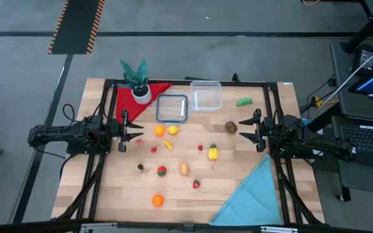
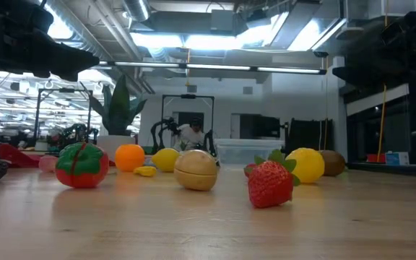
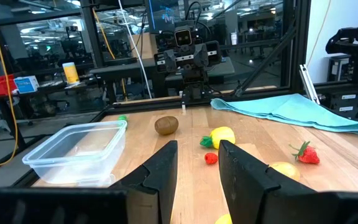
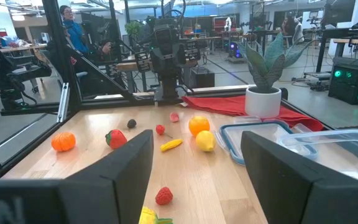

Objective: Pick and placing Produce into tupperware

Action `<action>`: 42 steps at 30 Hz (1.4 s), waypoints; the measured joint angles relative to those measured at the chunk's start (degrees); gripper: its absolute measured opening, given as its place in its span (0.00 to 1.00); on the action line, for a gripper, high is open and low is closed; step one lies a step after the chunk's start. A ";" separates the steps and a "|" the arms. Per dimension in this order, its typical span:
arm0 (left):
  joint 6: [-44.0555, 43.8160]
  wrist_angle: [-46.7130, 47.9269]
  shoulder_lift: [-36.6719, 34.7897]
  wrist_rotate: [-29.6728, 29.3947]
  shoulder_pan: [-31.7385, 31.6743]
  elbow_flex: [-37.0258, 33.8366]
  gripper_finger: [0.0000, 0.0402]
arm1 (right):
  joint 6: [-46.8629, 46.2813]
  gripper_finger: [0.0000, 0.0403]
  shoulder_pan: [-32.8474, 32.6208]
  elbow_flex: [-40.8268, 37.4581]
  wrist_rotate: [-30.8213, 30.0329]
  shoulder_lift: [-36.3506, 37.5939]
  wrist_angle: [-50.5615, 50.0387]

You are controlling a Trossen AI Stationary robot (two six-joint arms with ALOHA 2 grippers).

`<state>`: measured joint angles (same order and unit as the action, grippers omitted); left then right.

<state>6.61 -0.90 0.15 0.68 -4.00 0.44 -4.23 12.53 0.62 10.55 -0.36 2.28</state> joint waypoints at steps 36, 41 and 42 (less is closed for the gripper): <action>-3.26 0.01 -0.01 0.01 0.01 -0.02 0.27 | -1.94 0.61 -0.02 0.00 -2.86 0.00 -0.35; -6.06 -0.01 1.52 -0.07 -0.01 0.01 0.27 | -5.03 0.61 -0.02 -0.02 -4.52 -1.39 -0.63; -6.30 -0.10 2.03 -0.27 0.01 -0.01 0.27 | -5.06 0.61 -0.02 -0.02 -4.63 -1.97 -0.40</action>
<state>0.31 -0.99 2.17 0.41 -3.99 0.44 -9.29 12.51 0.60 5.92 -2.33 1.88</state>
